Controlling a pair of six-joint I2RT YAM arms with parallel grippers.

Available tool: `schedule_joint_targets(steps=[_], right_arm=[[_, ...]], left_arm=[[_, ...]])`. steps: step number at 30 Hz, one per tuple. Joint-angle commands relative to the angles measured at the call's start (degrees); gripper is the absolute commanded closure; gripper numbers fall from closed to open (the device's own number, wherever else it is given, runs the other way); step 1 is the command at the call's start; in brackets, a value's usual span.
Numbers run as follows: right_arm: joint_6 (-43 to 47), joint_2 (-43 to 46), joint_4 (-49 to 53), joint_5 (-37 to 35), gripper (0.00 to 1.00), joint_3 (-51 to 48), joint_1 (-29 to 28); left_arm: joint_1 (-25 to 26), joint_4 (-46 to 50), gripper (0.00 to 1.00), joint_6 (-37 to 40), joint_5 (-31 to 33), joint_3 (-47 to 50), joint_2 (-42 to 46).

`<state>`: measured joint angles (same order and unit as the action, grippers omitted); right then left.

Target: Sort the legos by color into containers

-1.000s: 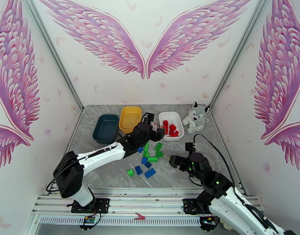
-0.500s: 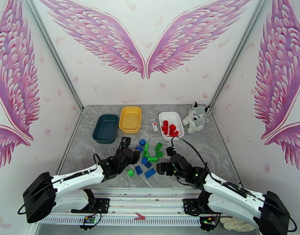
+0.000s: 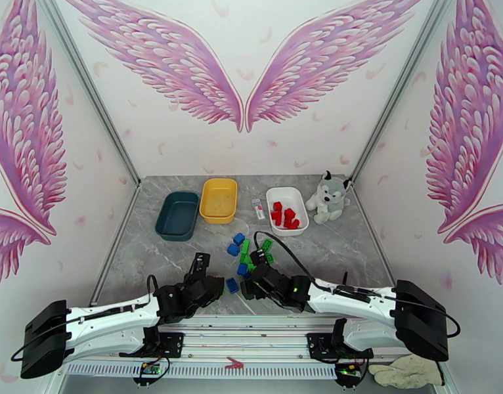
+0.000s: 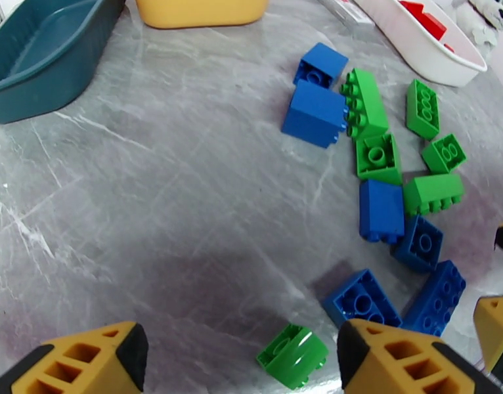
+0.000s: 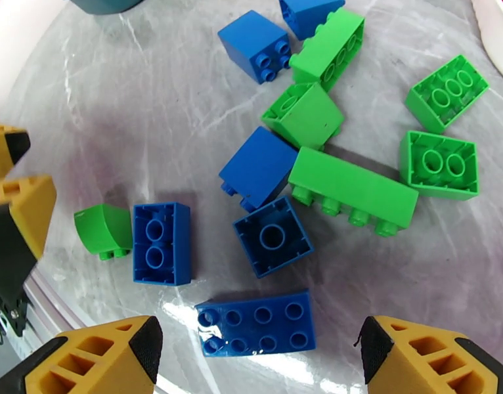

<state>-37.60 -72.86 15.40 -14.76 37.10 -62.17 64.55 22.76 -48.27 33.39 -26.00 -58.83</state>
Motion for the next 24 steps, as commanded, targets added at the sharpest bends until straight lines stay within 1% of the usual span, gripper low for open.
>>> schedule_joint_targets(steps=[1,4,9,12,15,20,24], right_arm=[[0.69,4.83,1.50,-3.23,0.13,-0.11,-0.41],[0.77,9.26,3.64,-5.23,0.11,-0.95,-0.36],[0.43,15.75,6.57,-7.41,0.08,-2.12,-0.39],[0.25,18.01,7.55,-8.31,0.06,-2.64,-0.41],[0.10,18.61,8.07,-8.52,0.06,-2.74,-0.41],[-0.44,18.38,8.04,-8.37,0.06,-3.00,-0.37],[-0.61,18.45,7.64,-8.49,0.06,-3.33,-0.40]], left_arm=[[0.31,2.90,0.21,-0.17,-3.32,-0.82,0.11],[0.22,5.43,0.21,0.06,-4.06,-2.00,-2.25],[0.20,1.92,0.26,2.23,-8.89,-4.04,-8.72],[0.22,1.54,0.27,3.14,-10.48,-5.95,-13.72],[0.03,0.88,0.27,3.95,-11.68,-6.80,-17.15],[-1.07,-0.45,0.29,4.13,-11.68,-6.83,-19.28],[-1.67,-4.50,0.31,4.82,-13.12,-6.44,-20.36]])
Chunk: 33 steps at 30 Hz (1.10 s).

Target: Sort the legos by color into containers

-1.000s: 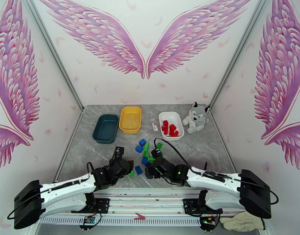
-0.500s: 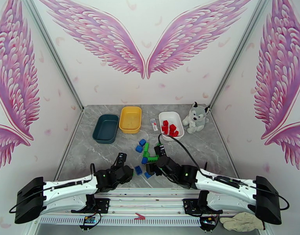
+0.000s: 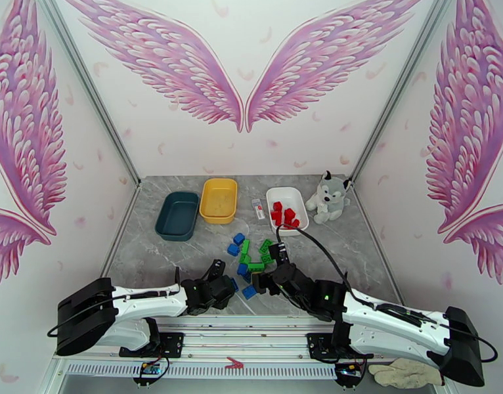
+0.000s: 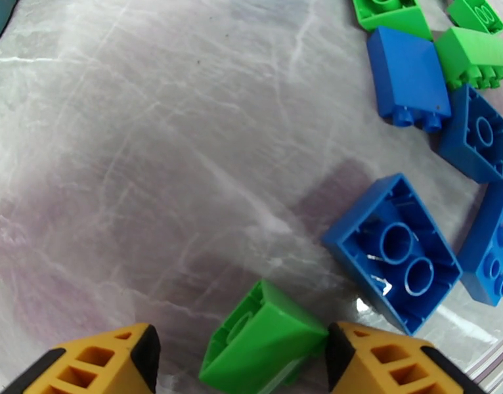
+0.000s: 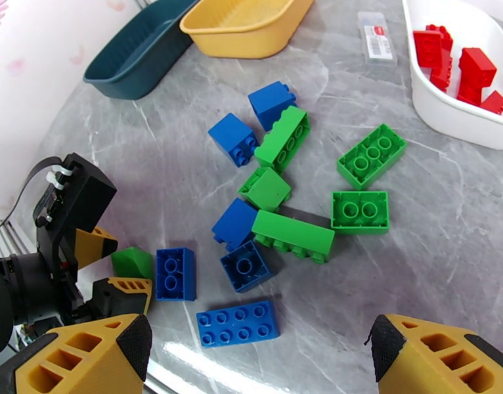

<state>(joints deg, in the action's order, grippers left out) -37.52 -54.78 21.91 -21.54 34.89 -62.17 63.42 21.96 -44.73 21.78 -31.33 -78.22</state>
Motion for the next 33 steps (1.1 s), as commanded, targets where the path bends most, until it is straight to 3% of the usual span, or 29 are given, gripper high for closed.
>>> schedule_joint_targets(steps=[1,8,14,20,27,33], right_arm=[[-0.75,0.30,1.09,-1.76,0.06,-1.16,-0.40],[-0.89,0.37,1.12,-2.08,0.06,-1.39,-0.34],[-1.20,0.89,1.26,-2.44,0.06,-1.92,-0.38],[-1.29,1.82,1.75,-2.65,0.06,-2.11,-0.41],[-1.51,2.30,1.79,-2.86,0.06,-2.08,-0.39],[-1.62,2.05,1.55,-2.62,0.06,-1.91,-0.41]], left_arm=[[-0.54,-5.22,0.31,1.60,-2.21,-0.87,-1.34],[-0.81,-10.09,0.35,1.85,-3.37,-2.12,-6.90],[-0.80,-10.41,0.45,0.52,0.02,-3.06,-8.56],[-0.75,-5.16,0.40,1.03,1.21,-3.93,-7.21],[-1.15,-4.16,0.38,4.16,-4.30,-0.78,0.33],[-1.33,0.50,0.39,4.35,-4.31,-1.34,0.35]])
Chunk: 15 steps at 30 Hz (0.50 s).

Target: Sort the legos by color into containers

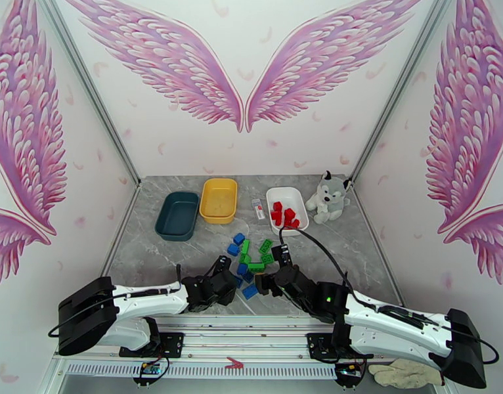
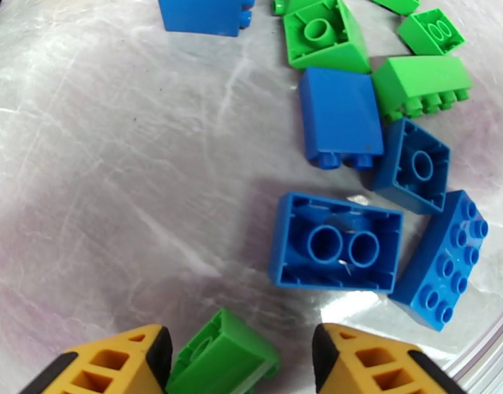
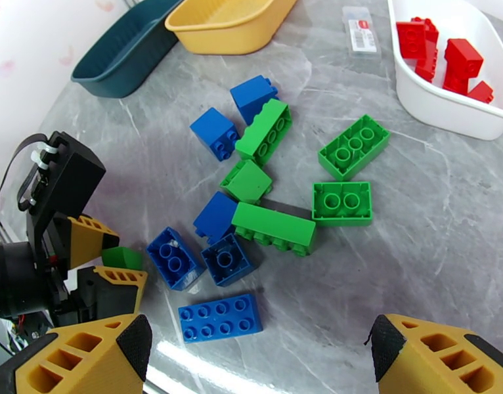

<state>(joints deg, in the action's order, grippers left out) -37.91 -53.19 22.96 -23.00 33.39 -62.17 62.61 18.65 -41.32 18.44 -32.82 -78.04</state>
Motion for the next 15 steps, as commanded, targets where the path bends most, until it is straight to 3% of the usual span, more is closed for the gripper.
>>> schedule_joint_targets(steps=[1,8,15], right_arm=[[-1.20,0.45,0.42,-1.13,0.06,-0.43,-0.41],[-1.03,0.61,0.83,-1.33,0.06,-0.25,-0.43],[-1.07,0.97,1.12,-1.57,0.06,-0.25,-0.41]], left_arm=[[-0.60,4.14,0.39,1.06,-1.39,0.02,-0.49],[-0.60,3.92,0.40,1.86,-2.36,-2.06,-7.34],[0.06,1.26,0.52,2.63,-4.35,-3.09,-8.80]])
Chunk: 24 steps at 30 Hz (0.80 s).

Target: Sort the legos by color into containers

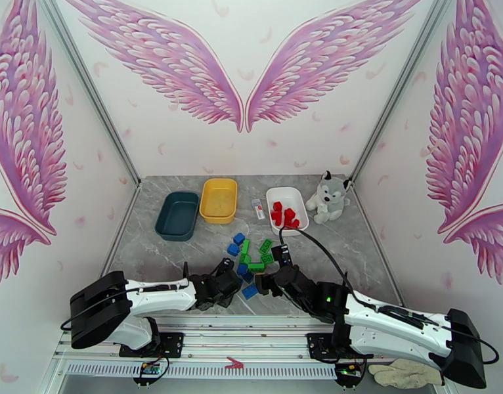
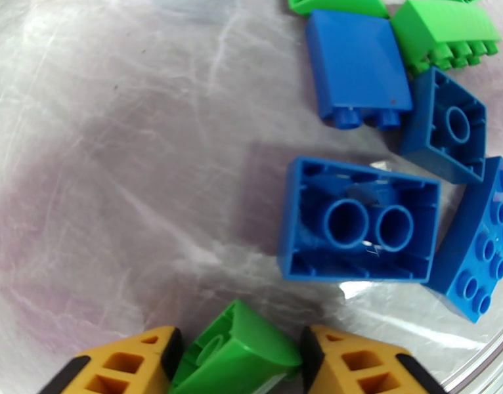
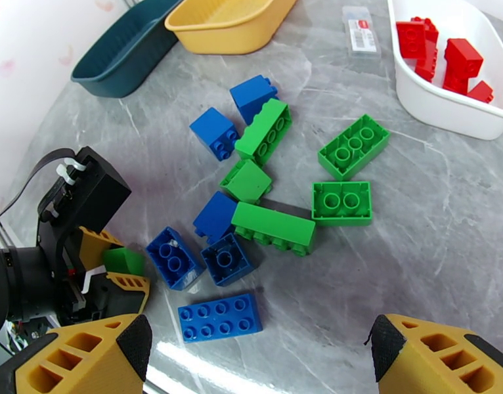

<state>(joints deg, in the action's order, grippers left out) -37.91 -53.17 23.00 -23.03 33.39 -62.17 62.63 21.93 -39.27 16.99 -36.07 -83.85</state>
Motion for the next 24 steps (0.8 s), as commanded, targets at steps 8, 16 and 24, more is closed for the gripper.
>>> schedule_joint_targets(steps=[8,16,24], right_arm=[[-1.20,1.48,1.24,-1.61,0.06,-0.34,-0.36],[-1.03,0.68,-0.66,0.26,0.06,-0.59,-0.41],[-0.83,-8.61,-8.57,5.83,0.09,1.46,-1.47]], left_arm=[[0.39,-0.49,0.61,0.35,-0.95,-0.76,-3.39],[-1.69,1.00,0.61,0.06,4.36,-0.88,5.98],[-16.16,-0.79,0.59,6.04,6.01,-3.73,16.06]])
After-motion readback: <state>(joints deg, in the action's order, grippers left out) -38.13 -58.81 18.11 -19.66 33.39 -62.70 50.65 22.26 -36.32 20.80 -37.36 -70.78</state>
